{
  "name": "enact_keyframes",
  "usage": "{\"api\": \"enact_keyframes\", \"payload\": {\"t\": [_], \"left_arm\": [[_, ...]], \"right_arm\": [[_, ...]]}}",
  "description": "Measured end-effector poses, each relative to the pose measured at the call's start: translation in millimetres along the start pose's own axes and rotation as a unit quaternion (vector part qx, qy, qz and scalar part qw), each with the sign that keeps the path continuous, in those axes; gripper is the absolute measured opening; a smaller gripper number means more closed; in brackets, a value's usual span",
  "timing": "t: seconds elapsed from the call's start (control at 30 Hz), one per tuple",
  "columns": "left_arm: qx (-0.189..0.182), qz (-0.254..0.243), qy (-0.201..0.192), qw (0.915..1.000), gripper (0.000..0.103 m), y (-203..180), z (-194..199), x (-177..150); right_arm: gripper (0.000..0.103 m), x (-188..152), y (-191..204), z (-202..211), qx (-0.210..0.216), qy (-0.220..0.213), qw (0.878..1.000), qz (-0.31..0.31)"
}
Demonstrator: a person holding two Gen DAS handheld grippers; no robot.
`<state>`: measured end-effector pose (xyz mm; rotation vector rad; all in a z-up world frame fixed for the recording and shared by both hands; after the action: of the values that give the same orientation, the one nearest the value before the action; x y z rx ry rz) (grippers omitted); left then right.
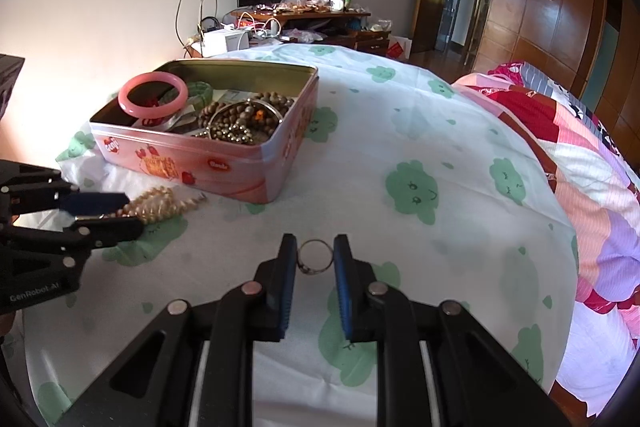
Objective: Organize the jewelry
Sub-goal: 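Lift the pearl necklace off the cloth with the left tool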
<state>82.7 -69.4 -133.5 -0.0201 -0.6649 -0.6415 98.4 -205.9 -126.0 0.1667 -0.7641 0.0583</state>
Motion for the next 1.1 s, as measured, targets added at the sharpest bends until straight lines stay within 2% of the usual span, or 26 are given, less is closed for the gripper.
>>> {"api": "enact_keyframes", "payload": {"t": [0.07,0.1,0.27,0.5,0.53,0.6,0.63,0.67,0.83,0.87,0.9,0.93,1.03,1.1], "left_arm": [[0.01,0.006,-0.016,0.9998,0.008,4.0,9.5,0.5],[0.01,0.01,-0.023,0.9997,0.0,5.7,13.4,1.6],[0.018,0.012,-0.046,0.9987,0.0,13.1,34.0,6.7],[0.016,0.02,-0.054,0.9982,0.0,16.1,39.6,8.5],[0.007,0.019,-0.051,0.9985,0.003,15.0,37.0,8.6],[-0.002,0.015,-0.048,0.9987,0.03,11.7,32.5,8.5],[-0.003,0.013,-0.048,0.9988,0.056,10.4,30.6,8.5],[0.001,0.01,-0.049,0.9988,0.064,9.3,29.5,8.5],[0.022,-0.014,-0.013,0.9996,0.064,4.5,9.5,4.0],[0.028,-0.019,-0.005,0.9994,0.061,4.2,4.4,2.3],[0.03,-0.021,0.002,0.9993,0.056,4.3,0.9,0.4],[0.025,-0.02,0.01,0.9994,0.041,4.0,-3.9,-1.5],[0.005,-0.014,0.01,0.9998,0.014,2.7,-7.5,-2.7],[0.018,-0.023,0.01,0.9995,0.013,0.1,-5.2,-1.6]], "right_arm": [[0.02,0.3,0.3,0.4,-0.001,-0.002,1.0,0.001],[0.02,0.6,0.8,1.2,0.0,-0.005,1.0,0.002],[0.02,1.9,6.5,6.0,0.002,-0.021,1.0,0.019],[0.02,2.5,8.8,7.8,0.012,-0.022,0.999,0.02],[0.02,1.8,8.5,7.7,0.012,-0.02,1.0,0.02],[0.02,1.2,8.3,8.1,0.011,-0.021,0.999,0.021],[0.02,1.1,8.4,7.9,0.012,-0.021,0.999,0.021],[0.02,0.7,8.3,7.1,0.014,-0.02,0.999,0.021],[0.02,-0.8,8.3,6.4,0.013,-0.02,0.999,0.023],[0.02,-1.1,8.9,6.9,0.014,-0.02,0.999,0.023],[0.02,-1.3,8.9,6.7,0.014,-0.02,0.999,0.024],[0.02,-1.5,9.2,6.8,0.013,-0.02,0.999,0.025],[0.02,-1.6,10.8,7.2,0.015,-0.02,0.999,0.026],[0.02,-2.1,13.3,8.1,0.015,-0.021,0.999,0.028]]}}
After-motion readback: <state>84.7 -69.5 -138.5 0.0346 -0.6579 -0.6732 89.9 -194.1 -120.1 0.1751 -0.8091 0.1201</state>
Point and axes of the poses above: each gripper's, at about its wrist camera, not at the fingertips, and z roughly against the way its jaws point, y to its left, x to its top, the point moved 6 cm from there along -z, roughly the way its jaws point, and after that the axes turned 15 degrees about -z, right-handed, at the moved point
